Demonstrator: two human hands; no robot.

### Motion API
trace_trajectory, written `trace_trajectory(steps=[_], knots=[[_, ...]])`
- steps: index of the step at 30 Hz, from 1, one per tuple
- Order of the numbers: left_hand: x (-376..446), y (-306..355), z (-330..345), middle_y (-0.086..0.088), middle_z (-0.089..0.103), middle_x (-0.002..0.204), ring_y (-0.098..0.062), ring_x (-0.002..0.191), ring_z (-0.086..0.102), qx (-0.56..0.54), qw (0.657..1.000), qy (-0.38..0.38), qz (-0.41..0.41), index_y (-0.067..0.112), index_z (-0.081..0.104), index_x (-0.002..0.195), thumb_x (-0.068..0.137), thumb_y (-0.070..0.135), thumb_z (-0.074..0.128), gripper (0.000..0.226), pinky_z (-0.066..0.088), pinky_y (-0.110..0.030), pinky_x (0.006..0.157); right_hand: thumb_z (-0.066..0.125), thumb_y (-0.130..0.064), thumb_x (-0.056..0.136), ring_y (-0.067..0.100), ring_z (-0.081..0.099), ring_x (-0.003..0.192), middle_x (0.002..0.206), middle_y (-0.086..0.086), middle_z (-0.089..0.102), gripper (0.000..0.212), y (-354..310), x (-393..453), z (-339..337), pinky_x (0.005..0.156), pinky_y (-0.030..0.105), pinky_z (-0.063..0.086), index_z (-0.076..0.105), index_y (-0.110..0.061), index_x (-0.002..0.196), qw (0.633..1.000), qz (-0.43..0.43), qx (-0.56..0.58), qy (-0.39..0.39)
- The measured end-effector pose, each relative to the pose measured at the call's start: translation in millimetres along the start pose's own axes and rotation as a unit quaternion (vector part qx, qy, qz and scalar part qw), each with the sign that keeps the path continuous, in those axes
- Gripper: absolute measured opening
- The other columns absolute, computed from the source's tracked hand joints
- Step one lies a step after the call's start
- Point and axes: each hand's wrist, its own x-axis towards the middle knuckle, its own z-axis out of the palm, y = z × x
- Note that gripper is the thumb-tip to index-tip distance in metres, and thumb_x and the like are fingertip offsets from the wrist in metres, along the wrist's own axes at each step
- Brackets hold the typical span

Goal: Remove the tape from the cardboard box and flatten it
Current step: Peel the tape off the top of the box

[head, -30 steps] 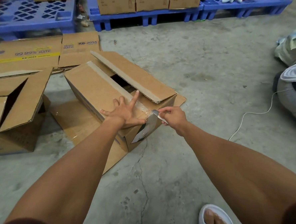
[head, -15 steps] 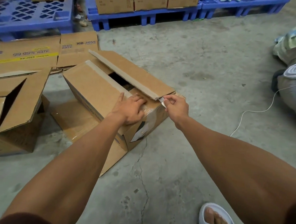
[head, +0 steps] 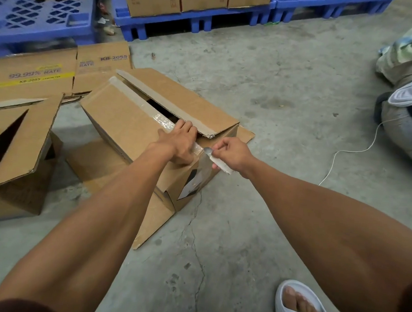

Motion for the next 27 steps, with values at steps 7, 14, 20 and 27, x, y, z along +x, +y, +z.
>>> trace_trajectory(steps=[7,14,20,27], knots=[[-1,0,-23,0.001,0.032,0.105,-0.024,0.115,0.03,-0.056,0.994,0.093,-0.011,0.017,0.04,0.098,0.078,0.023,0.059,0.028,0.039,-0.062,0.088,0.061,-0.005,0.092,0.021,0.07,0.064,0.087,0.017,0.069,0.006,-9,-4,-8,0.059,0.03,0.059,0.063,-0.005,0.087,0.995,-0.002,-0.016,-0.102],[-10,-13,-46,0.0,0.049,0.102,-0.023,0.104,0.045,0.01,0.969,0.244,-0.024,0.018,0.05,0.1,0.069,0.033,0.064,0.037,0.027,-0.044,0.105,0.044,-0.008,0.1,0.012,0.062,0.046,0.099,0.022,0.064,0.023,-12,7,11,0.046,0.021,0.054,0.052,-0.011,0.121,0.994,0.072,0.081,0.02],[-47,-24,-67,0.001,0.057,0.1,-0.021,0.096,0.055,-0.086,0.987,-0.129,-0.03,0.023,0.054,0.092,0.074,0.041,0.077,0.034,0.046,-0.04,0.08,0.042,-0.011,0.101,0.017,0.059,0.06,0.081,0.011,0.063,0.035,-20,21,21,0.072,0.035,0.058,0.055,-0.01,0.133,0.995,0.07,0.016,0.066],[-55,-67,-19,-0.002,0.034,0.144,-0.026,0.127,0.041,-0.07,0.981,-0.156,-0.088,0.028,0.039,0.143,0.079,0.021,0.079,0.075,0.04,-0.044,0.107,0.041,-0.016,0.099,0.031,0.064,0.101,0.116,0.013,0.062,0.035,-29,22,35,0.089,0.044,0.055,0.062,-0.016,0.126,0.984,0.026,-0.146,0.103]])
